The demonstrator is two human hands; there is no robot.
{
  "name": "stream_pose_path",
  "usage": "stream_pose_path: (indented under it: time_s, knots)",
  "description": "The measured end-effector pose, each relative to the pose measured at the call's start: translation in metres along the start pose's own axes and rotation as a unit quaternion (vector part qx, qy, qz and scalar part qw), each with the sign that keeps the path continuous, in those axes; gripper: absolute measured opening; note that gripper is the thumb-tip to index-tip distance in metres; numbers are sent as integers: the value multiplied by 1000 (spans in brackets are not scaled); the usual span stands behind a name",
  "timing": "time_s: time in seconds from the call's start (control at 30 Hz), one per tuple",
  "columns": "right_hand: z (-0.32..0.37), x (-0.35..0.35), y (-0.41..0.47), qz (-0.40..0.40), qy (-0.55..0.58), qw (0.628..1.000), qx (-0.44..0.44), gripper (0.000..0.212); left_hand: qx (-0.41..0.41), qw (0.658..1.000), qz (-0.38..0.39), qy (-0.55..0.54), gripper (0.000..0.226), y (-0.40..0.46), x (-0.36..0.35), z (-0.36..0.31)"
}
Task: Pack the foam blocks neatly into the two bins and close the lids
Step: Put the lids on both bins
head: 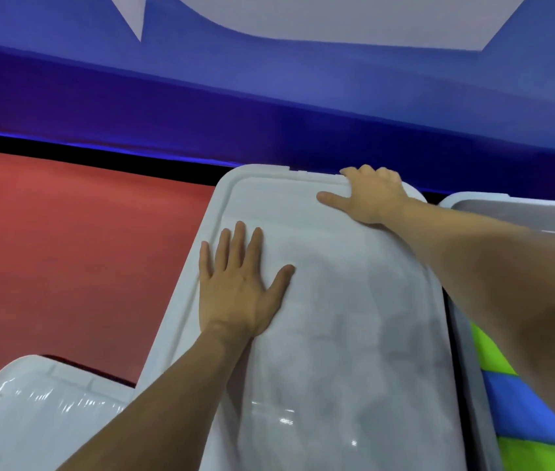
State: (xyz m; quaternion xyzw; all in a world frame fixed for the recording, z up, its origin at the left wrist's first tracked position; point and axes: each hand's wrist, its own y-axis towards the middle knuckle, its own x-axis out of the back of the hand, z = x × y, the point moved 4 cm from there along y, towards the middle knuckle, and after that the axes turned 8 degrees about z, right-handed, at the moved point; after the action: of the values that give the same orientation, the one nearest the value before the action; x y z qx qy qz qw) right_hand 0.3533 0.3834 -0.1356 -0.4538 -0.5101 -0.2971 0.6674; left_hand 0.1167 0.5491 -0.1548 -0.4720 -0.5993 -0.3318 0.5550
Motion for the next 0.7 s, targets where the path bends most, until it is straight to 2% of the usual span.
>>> stream_pose_path:
  time_s: [0.13, 0.2, 0.4, 0.5, 0.63, 0.7]
  knots:
    - [-4, 9, 19, 51, 14, 999, -7, 103, -1, 1000, -2, 14, 86, 1, -1, 0]
    - [-7, 10, 24, 51, 15, 999, -6, 106, -1, 1000, -5, 15, 86, 0, -1, -1]
    - [-10, 12, 33, 68, 110, 992, 2, 98, 0, 1000, -5, 13, 86, 0, 0, -1]
    - [-11, 12, 30, 21, 125, 992, 1, 101, 2, 1000, -8, 11, 86, 0, 1, -1]
    - [-12, 5, 24, -53, 114, 991, 44, 70, -1, 1000, -8, 11, 86, 1, 0, -1]
    - [-13, 3, 20, -70, 115, 990, 49, 63, 0, 1000, -10, 9, 86, 1, 0, 0]
